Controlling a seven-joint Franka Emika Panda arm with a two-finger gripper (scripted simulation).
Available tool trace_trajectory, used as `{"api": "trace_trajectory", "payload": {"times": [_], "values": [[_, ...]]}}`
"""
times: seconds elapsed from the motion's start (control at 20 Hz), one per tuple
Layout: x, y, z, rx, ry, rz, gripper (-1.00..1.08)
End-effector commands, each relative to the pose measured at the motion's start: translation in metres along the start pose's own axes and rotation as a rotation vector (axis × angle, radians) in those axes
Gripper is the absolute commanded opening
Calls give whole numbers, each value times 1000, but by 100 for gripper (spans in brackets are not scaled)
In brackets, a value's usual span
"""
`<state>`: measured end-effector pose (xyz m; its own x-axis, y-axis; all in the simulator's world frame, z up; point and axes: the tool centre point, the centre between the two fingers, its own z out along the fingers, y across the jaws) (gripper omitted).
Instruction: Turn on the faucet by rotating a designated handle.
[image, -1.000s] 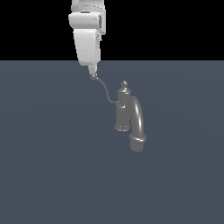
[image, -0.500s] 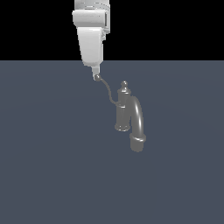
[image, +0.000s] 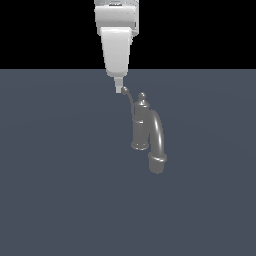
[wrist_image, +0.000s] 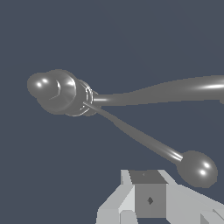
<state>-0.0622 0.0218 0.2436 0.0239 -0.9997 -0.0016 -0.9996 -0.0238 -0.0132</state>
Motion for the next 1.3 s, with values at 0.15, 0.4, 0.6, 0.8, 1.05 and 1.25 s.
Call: {"api": "trace_trajectory", "payload": {"times": [0.15,0.4,0.6,0.8,1.05,1.25], "values": [[16,20,1,-12,1,2,-100],[26,31,1,-13,2,0,-100],[37,27,0,-8,1,-9,-100],[62,27,0,-9,1,-7,-100],[93,27,1,-11,2,-3,-100],[117,28,1,-13,2,-1,-100]]}}
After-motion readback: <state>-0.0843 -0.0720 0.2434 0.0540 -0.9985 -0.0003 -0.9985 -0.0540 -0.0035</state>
